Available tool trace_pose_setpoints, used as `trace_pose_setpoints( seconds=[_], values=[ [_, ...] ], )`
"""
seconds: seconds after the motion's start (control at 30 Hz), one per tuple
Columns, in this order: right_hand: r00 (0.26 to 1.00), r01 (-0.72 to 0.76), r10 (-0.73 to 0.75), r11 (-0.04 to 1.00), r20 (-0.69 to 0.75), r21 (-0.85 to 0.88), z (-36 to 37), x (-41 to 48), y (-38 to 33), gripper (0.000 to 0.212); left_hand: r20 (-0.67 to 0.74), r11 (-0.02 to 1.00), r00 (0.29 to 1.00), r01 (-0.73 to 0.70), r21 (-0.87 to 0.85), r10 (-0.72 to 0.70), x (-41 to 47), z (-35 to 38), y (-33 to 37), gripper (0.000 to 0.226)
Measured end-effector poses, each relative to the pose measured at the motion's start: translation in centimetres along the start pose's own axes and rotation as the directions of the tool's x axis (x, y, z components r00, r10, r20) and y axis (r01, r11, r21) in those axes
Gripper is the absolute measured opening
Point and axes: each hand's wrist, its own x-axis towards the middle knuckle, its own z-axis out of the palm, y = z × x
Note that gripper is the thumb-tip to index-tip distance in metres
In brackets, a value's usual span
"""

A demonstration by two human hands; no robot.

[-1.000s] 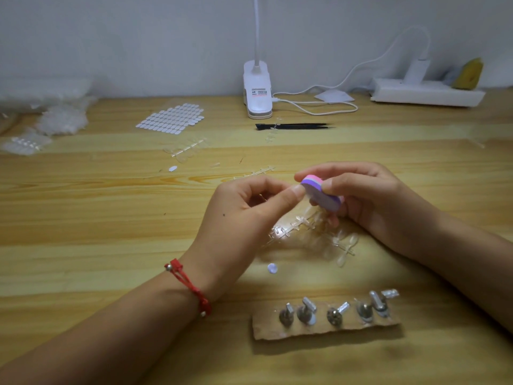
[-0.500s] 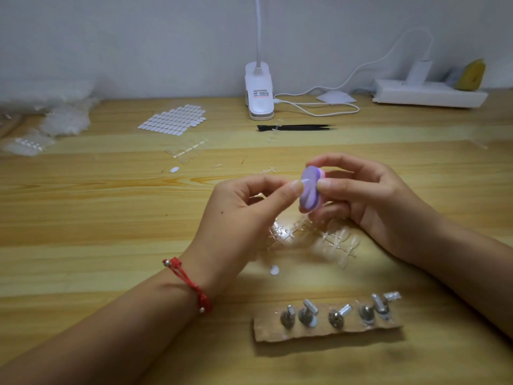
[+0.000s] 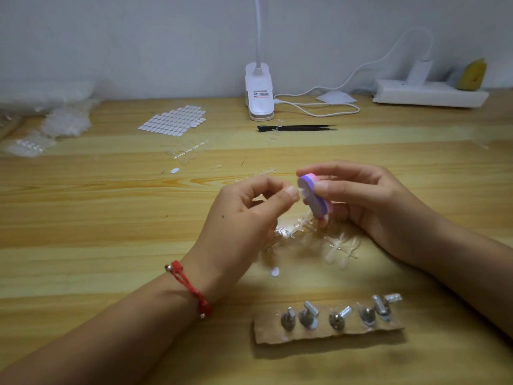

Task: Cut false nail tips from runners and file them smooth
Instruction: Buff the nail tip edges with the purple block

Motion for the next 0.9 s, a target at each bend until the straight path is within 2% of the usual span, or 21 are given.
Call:
trace_pose_setpoints(
  seconds=[0.1, 0.23, 0.4, 0.57, 0.7, 0.8, 0.9],
  values=[
    [0.999, 0.000, 0.001, 1.000, -0.042, 0.019, -0.24, 0.07, 0.03, 0.021, -0.001, 1.000, 1.000, 0.001, -0.009, -0.001, -0.07, 0.09, 0.03, 0.018],
    [0.999, -0.004, 0.005, 1.000, 0.034, -0.014, 0.01, -0.11, -0.03, 0.021, -0.082, 0.999, 0.997, -0.017, -0.047, 0.013, 0.27, -0.20, -0.23, 0.019],
    [0.998, -0.004, 0.005, 1.000, -0.058, 0.009, -0.10, -0.11, -0.05, 0.022, -0.069, 0.998, 0.997, -0.023, -0.056, 0.019, 0.20, -0.20, -0.32, 0.019],
    [0.999, -0.002, 0.002, 1.000, -0.035, -0.004, 0.18, -0.11, 0.05, 0.023, 0.104, 0.988, 0.989, -0.113, 0.101, 0.103, -0.24, 0.28, -0.08, 0.016],
    [1.000, -0.002, 0.001, 1.000, -0.029, -0.012, 0.16, -0.13, 0.00, 0.021, -0.005, 0.998, 0.998, -0.062, 0.010, 0.062, 0.06, -0.11, -0.32, 0.020],
    [1.000, -0.008, 0.008, 1.000, -0.024, -0.028, 0.21, -0.18, 0.01, 0.022, 0.055, 0.988, 0.993, -0.112, 0.110, 0.106, -0.23, 0.31, -0.22, 0.017],
    [0.999, -0.015, 0.014, 0.999, -0.038, -0.036, 0.19, -0.18, -0.04, 0.023, -0.092, 0.996, 0.992, -0.086, 0.034, 0.088, -0.05, 0.04, -0.43, 0.017]
  ],
)
